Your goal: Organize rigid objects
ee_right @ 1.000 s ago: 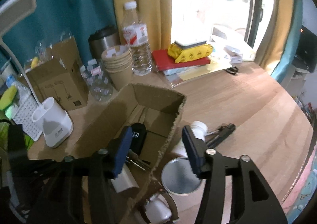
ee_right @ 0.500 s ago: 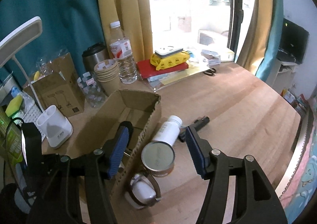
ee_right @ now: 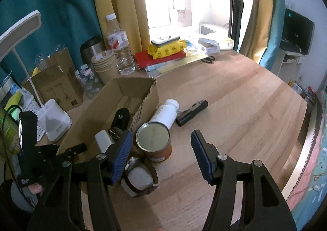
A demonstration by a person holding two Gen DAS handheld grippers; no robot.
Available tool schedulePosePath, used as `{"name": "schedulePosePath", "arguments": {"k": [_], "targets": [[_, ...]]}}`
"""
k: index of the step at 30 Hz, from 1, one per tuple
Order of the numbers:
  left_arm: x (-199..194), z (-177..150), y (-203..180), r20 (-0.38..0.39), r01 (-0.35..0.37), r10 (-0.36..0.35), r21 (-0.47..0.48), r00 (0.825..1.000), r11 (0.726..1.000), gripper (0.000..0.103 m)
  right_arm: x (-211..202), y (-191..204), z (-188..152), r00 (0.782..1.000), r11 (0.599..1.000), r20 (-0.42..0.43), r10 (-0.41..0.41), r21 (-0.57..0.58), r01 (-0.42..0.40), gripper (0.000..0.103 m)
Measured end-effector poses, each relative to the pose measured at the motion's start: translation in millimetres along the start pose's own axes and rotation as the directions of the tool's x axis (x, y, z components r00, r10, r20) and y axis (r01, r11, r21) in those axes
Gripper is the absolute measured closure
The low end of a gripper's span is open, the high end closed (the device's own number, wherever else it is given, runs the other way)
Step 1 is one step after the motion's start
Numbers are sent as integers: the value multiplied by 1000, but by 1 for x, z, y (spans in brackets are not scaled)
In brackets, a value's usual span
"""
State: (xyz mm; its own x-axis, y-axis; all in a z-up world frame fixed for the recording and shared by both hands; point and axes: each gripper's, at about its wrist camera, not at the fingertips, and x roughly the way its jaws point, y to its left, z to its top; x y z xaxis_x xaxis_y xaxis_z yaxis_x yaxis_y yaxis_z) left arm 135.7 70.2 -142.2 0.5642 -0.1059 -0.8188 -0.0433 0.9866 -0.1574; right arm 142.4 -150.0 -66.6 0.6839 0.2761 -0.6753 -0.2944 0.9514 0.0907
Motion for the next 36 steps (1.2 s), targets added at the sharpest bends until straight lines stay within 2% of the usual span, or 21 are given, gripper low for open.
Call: {"name": "schedulePosePath", "arguments": {"k": [2, 4, 36], "targets": [[0, 0, 0, 0, -1, 1, 1, 1000, 1000, 98, 0, -2, -3, 1000, 1000, -4, 8, 12, -8, 33], [0, 0, 0, 0, -1, 1, 1, 1000, 1000, 98, 1, -4, -6, 1000, 1000, -8, 17, 24, -17, 31], [0, -1, -1, 1, -1, 1, 2, 1000, 1000, 98, 37, 12, -49, 988, 994, -112, 104, 30, -102, 30]]}}
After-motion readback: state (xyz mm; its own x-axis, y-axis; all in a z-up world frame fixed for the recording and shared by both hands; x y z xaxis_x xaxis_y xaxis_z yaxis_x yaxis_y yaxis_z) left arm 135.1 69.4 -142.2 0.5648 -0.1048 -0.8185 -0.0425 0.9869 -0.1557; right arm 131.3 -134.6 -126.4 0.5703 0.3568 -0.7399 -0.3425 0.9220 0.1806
